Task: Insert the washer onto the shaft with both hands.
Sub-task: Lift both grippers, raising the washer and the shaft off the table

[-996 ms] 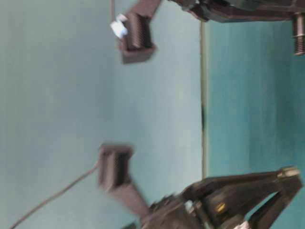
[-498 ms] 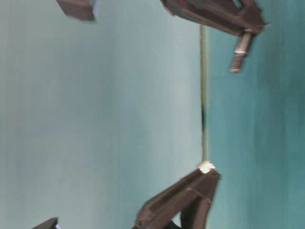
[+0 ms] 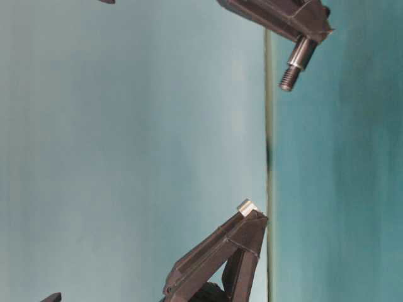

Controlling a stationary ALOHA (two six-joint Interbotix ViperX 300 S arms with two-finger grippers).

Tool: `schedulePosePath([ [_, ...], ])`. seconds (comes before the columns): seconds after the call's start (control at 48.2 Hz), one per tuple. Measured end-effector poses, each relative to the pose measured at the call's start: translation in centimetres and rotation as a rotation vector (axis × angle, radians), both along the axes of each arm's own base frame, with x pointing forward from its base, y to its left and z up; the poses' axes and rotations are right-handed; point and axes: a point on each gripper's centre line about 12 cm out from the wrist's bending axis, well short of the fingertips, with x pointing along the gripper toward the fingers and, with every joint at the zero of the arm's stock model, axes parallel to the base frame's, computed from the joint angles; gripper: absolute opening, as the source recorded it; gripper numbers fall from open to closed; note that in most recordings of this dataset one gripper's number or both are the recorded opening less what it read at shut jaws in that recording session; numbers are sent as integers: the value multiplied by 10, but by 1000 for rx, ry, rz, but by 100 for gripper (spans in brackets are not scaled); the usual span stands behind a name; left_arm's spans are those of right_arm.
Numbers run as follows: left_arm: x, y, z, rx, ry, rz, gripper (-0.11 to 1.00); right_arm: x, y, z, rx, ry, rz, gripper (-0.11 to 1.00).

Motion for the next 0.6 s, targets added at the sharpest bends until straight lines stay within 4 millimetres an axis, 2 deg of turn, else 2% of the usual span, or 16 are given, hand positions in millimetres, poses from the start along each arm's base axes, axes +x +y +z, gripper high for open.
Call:
schedulePosePath([
  [0.332,2,0,0,-1,-2,1,38,0,0,-1,0,-2,0,0],
  [0.602,17,-1,-4,-32,-45,10,38,5,4,1,4,-60,8,0],
])
